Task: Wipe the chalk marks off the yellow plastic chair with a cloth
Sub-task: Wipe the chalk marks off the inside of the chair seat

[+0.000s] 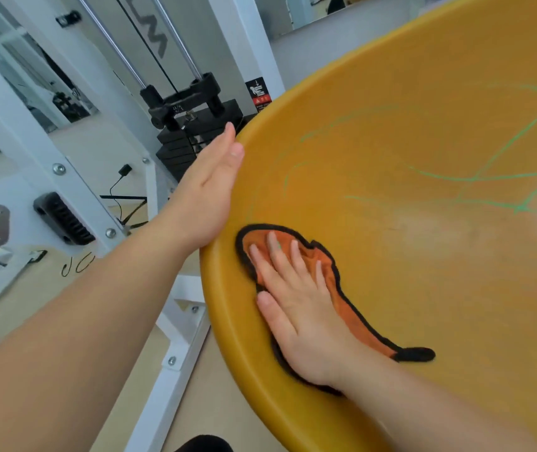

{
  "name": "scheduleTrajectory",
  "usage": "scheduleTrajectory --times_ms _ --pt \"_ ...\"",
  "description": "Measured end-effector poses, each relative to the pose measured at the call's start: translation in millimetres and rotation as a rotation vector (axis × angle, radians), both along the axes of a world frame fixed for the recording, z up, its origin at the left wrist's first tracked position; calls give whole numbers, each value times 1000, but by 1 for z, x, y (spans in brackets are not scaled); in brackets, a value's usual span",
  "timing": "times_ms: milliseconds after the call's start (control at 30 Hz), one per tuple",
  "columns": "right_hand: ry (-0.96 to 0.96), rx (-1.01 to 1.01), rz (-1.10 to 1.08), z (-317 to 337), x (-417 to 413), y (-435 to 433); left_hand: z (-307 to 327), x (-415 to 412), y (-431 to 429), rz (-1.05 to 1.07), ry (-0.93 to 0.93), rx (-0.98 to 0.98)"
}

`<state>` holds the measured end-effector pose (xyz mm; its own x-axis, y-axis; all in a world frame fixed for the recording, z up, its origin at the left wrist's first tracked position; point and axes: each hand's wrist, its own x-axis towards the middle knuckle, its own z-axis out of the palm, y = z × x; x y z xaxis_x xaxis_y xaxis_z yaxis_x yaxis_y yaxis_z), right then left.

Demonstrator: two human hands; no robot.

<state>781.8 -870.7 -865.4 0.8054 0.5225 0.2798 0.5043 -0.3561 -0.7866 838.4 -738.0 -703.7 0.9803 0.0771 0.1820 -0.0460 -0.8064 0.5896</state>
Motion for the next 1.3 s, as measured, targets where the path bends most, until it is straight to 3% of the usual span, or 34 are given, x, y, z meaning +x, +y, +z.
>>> scheduleTrajectory --times_ms 67,133,233,300,367,467,600,700,900,933,1000,1100,1167,1300 --pt "-24 -166 -154 -33 38 -25 -2 1 0 18 2 -18" --pt "107 -271 -365 -49 90 -41 -1 0 0 18 1 -2" --pt "272 -188 -574 -29 128 -25 -2 0 0 15 -3 8" --pt "183 -79 -470 3 111 13 -4 2 2 4 -20 -16" --pt "9 90 -209 31 70 41 -4 4 5 -6 -45 -36" --pt "-134 175 14 24 42 32 -5 5 10 -22 -37 -19" --pt "-61 -95 -293 -34 122 -22 -4 5 11 -40 3 -2" --pt "81 -95 -491 -28 149 -22 -5 5 10 -37 0 -6" --pt "-195 126 98 13 47 26 -10 7 19 -56 -51 -64" --pt "-230 102 114 10 52 20 -10 7 20 -62 -48 -64" --pt "-283 0 -54 -2 91 11 -9 6 20 -69 -37 -102" --pt "-124 -32 -433 1 168 5 -7 2 15 -50 -20 -65" --pt "-55 18 -519 13 182 15 -7 0 15 -43 -12 -59" --pt "-211 106 -49 18 105 28 -8 0 19 -48 6 -142"
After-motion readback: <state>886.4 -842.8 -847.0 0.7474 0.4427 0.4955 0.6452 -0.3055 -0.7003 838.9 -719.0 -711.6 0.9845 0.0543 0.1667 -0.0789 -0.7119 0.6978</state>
